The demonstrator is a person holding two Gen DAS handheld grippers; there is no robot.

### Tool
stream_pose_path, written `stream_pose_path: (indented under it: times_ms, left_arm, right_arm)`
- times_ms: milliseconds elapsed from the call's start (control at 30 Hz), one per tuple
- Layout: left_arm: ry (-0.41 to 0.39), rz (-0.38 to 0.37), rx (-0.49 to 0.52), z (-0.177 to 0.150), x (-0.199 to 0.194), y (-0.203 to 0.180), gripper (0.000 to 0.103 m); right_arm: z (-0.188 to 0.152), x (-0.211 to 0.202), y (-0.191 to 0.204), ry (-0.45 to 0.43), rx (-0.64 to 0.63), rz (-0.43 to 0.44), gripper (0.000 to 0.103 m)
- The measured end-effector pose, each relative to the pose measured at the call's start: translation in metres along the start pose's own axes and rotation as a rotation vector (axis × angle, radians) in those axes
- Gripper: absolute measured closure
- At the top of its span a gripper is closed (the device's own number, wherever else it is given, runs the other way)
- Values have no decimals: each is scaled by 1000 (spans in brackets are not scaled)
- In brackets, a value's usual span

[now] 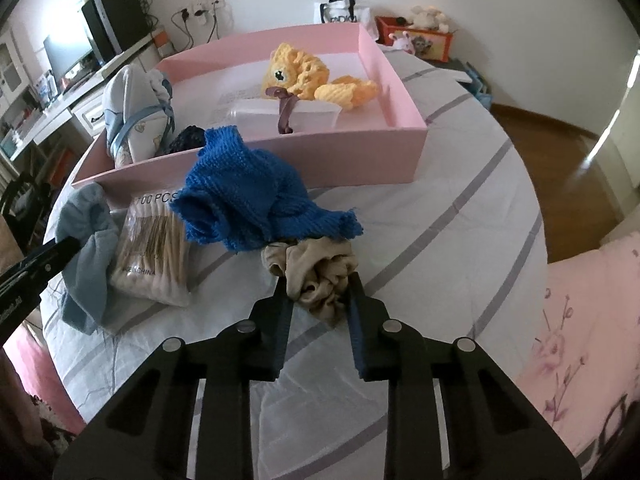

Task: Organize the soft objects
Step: 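Grasp the beige cloth scrunchie with the right tool while the left grasps the light blue pig-face fleece, then lift the beige scrunchie and light blue fleece item up with both tools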

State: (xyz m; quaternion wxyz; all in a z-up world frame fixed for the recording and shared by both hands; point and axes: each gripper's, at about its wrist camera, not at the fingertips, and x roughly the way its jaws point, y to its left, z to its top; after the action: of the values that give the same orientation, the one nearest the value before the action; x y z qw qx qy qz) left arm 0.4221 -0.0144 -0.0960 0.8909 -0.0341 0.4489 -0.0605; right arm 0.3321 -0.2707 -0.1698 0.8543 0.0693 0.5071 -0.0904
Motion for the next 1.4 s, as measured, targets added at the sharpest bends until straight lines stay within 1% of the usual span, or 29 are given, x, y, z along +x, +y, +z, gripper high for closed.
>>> stream_pose_path:
  times_ms: [200, 400, 767, 1067, 1400]
  left_arm:
    - [-31, 0, 12, -3, -12, -5, 96]
    - [-56, -3, 3, -8, -29, -7, 97]
    - [-128, -7, 8, -23, -76, -10, 96]
    - [-198, -8, 8, -41, -127, -12, 96]
    - [-316, 16, 21, -67, -198, -18, 96]
  right_arm:
    - [0, -10, -1, -22, -4, 13, 80]
    - [-4, -25, 0, -42, -2, 20, 80]
    - [-14, -69, -1, -131, 3, 34, 80]
    - [-24, -113, 6, -217, -13, 47, 80]
    - [-41, -170, 12, -349, -35, 71, 80]
